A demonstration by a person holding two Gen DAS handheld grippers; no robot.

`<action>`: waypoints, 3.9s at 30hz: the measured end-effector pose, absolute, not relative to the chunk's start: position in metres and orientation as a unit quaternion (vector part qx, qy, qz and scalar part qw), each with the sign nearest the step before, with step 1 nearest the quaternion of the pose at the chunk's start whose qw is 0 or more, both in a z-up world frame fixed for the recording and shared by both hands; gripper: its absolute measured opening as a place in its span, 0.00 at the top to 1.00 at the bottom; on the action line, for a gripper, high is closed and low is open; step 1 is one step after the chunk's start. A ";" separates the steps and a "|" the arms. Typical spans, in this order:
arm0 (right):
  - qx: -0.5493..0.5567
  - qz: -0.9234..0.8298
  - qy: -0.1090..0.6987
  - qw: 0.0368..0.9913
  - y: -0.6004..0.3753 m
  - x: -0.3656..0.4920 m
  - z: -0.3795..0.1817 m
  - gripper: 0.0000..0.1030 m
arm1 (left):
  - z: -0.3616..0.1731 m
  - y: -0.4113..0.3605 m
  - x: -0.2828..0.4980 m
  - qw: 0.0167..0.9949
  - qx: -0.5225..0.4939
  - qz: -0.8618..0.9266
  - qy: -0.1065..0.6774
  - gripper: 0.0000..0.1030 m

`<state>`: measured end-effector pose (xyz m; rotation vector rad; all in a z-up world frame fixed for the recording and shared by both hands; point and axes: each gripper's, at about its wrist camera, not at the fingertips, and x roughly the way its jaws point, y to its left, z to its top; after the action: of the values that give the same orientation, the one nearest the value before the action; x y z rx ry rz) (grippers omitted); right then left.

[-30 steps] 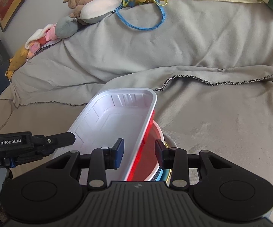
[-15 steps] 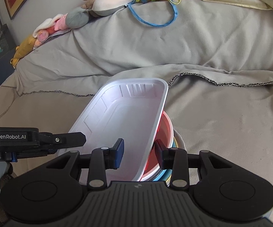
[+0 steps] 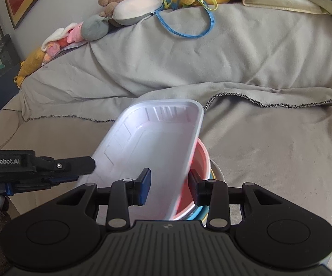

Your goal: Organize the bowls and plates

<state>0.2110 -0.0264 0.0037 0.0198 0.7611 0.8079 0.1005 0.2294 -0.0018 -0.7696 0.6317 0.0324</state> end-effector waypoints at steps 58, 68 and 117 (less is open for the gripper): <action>0.096 0.355 0.405 0.837 -0.043 0.249 -0.010 0.61 | -0.023 0.267 0.107 0.860 -0.419 0.059 0.286 0.78; 0.036 0.354 0.296 0.886 -0.088 0.170 0.032 0.36 | 0.040 0.129 0.024 0.956 -0.145 0.084 0.242 0.79; -0.004 0.320 0.375 0.870 -0.143 0.068 -0.026 0.30 | 0.009 0.037 -0.022 0.926 -0.109 0.095 0.349 0.84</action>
<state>0.0681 -0.1426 -0.0261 -0.0087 0.7847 0.6694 -0.0220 0.0370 0.0088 -0.2225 0.7163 0.1955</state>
